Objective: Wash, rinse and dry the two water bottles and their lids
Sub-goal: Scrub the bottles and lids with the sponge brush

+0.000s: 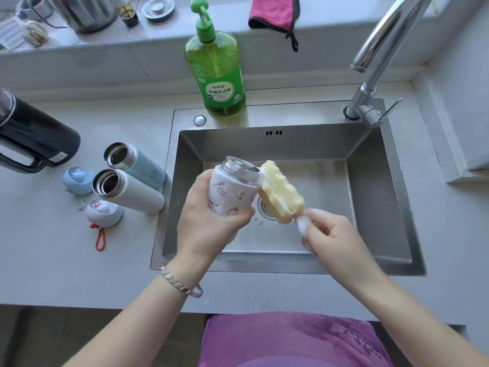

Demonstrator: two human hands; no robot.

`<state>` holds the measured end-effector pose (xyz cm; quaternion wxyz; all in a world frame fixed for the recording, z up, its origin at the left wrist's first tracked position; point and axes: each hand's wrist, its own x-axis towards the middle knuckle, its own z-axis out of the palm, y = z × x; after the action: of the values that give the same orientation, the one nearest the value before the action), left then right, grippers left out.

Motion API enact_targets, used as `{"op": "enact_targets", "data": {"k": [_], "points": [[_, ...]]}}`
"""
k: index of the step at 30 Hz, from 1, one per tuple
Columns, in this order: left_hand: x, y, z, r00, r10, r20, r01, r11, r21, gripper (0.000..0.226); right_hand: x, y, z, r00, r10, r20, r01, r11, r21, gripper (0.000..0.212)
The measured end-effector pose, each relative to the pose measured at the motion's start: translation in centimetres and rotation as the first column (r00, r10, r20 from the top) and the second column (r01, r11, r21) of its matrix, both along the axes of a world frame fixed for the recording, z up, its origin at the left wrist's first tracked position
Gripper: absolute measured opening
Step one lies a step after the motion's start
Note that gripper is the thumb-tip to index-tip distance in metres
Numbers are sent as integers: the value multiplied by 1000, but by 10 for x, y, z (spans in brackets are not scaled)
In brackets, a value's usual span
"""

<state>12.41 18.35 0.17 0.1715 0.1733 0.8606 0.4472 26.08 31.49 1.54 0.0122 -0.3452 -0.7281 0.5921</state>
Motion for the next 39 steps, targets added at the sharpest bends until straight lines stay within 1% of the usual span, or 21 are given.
{"op": "enact_targets", "data": {"k": [3,7,10,12,15,17,19,22,24,26,27,28,29,30,31,32,33,34,36,37,39], "points": [[5,2,4,996,-87,-34,85,995,-42,67,-1,-1,-2,1000,-24,9,24,999,28,37],[0,5,2,1000,-4,20,4,1000,-9,61,2,-8,8,999,19,-29,-17,997,81,36],[-1,5,-2,999,6,49,-6,1000,-7,59,5,-9,11,999,42,-19,-39,990,134,41],[0,6,-3,998,6,68,-4,1000,-21,59,7,-8,10,998,57,0,-56,987,151,40],[3,4,1,998,-65,15,66,996,-64,63,8,-4,4,999,37,22,-39,988,151,38],[5,1,5,986,-165,-14,164,985,-48,70,7,1,2,999,22,31,-26,987,156,38],[6,-2,8,968,-247,-46,243,967,-75,74,9,7,2,999,38,36,-43,987,153,36],[-3,-8,3,971,-231,-61,220,965,-143,73,20,20,7,993,102,60,-112,976,186,26],[-11,-16,-2,963,-258,-81,235,946,-225,74,25,33,14,989,129,67,-141,965,220,22],[-15,-24,-3,932,-348,-100,309,909,-281,76,27,46,17,975,199,96,-219,930,296,23],[-15,-26,-3,907,-404,-117,357,887,-294,77,27,50,17,954,267,138,-299,889,348,21],[-14,-26,-2,873,-463,-151,403,861,-310,77,25,51,17,911,354,212,-411,821,397,17],[-13,-25,-2,831,-518,-201,439,833,-336,76,22,50,18,850,436,296,-526,731,435,17],[-13,-24,-3,786,-562,-257,457,809,-369,76,19,47,19,795,504,338,-606,635,479,24],[-14,-23,-4,746,-590,-308,462,792,-399,76,17,44,17,751,566,340,-650,541,533,30],[-14,-22,-5,715,-612,-337,467,777,-422,77,14,43,16,729,607,318,-656,485,579,33],[-14,-22,-6,690,-637,-342,484,759,-436,78,12,42,17,731,621,285,-635,465,617,32],[-13,-23,-7,662,-667,-342,511,736,-444,79,9,42,19,742,609,279,-626,483,612,29],[-11,-28,-7,615,-703,-358,552,708,-441,77,5,43,19,795,517,319,-599,582,550,23],[-11,-30,-6,621,-693,-366,551,718,-426,76,5,43,18,802,475,362,-597,605,527,22],[-14,-32,-5,684,-631,-367,504,771,-389,74,8,38,18,802,456,386,-598,606,525,22]]}}
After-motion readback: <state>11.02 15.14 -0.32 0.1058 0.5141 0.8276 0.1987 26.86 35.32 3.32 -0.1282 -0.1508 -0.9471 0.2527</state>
